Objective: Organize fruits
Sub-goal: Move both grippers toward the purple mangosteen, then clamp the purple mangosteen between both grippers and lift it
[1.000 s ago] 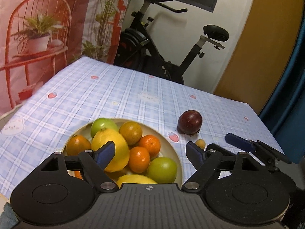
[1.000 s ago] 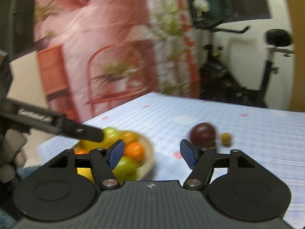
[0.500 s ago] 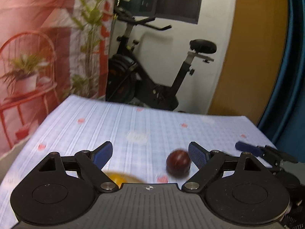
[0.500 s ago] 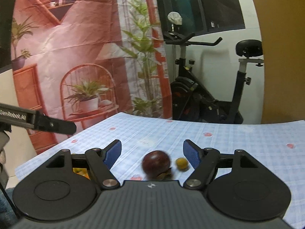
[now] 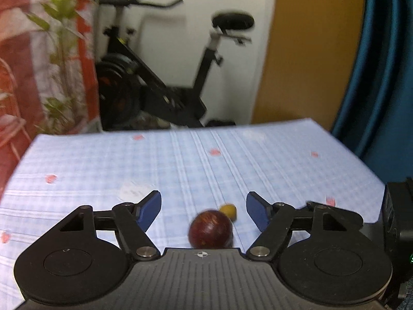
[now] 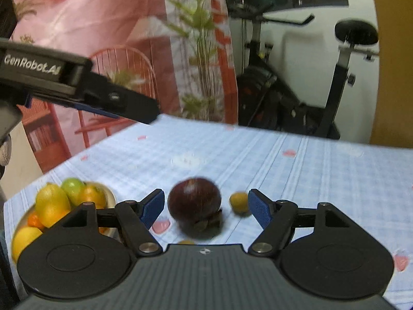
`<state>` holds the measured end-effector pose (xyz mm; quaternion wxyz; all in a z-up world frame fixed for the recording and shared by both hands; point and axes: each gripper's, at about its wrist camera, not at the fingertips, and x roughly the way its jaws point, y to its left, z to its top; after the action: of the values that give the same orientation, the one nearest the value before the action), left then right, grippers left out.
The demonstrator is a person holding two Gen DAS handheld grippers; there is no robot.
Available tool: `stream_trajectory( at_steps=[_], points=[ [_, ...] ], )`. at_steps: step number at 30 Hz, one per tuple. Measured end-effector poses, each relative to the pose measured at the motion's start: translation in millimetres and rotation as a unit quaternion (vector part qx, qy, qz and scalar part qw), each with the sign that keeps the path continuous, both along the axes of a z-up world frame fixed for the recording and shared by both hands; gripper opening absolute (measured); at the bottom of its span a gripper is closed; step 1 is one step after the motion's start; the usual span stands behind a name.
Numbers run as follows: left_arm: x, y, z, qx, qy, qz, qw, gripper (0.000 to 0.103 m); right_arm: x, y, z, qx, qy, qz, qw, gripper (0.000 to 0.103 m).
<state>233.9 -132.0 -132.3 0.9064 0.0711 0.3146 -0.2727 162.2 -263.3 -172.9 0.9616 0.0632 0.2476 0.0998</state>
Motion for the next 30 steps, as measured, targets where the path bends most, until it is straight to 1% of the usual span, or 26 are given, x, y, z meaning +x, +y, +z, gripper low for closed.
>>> stream_trajectory(
  at_steps=[2,4,6,11,15,16,18,20,26,30],
  points=[
    [6.1,-6.8,-13.9,0.008,0.020,-0.008,0.9997,0.074,5.1,0.5,-6.5,0.006,0.007,0.004,1.000,0.074],
    [13.6,-12.1,-23.9,0.009,0.039,-0.015,0.9991,0.074,8.4,0.4,-10.3,0.013,0.013,0.008,1.000,0.074],
    [18.5,-16.8,-33.2,0.014,0.051,-0.021,0.9984,0.074,9.9,0.5,-13.6,0.016,0.016,0.010,1.000,0.074],
    [26.1,-25.0,-47.3,0.032,0.059,-0.028,0.9973,0.074,16.1,-0.1,-16.1,0.019,0.025,0.015,0.999,0.074],
    [37.4,-19.2,-52.1,0.039,0.067,-0.009,0.9970,0.074,24.2,2.9,-16.7,0.016,0.033,0.017,0.999,0.074],
    [42.0,-17.4,-53.1,0.039,0.072,-0.001,0.9967,0.076,26.9,4.0,-16.3,0.017,0.033,0.018,0.999,0.074],
    [45.8,-6.1,-53.1,0.017,0.083,0.004,0.9964,0.076,31.7,5.9,-16.3,0.016,0.037,0.022,0.999,0.074],
    [47.3,1.3,-51.9,0.006,0.086,0.013,0.9962,0.076,36.7,8.1,-17.1,0.013,0.042,0.027,0.999,0.074],
    [55.5,20.8,-46.5,-0.014,0.088,0.037,0.9954,0.076,53.0,15.0,-17.9,0.014,0.051,0.041,0.998,0.074],
    [62.3,33.9,-44.5,-0.026,0.090,0.056,0.9941,0.076,60.8,16.1,-18.6,0.023,0.057,0.048,0.997,0.074]
  ],
)
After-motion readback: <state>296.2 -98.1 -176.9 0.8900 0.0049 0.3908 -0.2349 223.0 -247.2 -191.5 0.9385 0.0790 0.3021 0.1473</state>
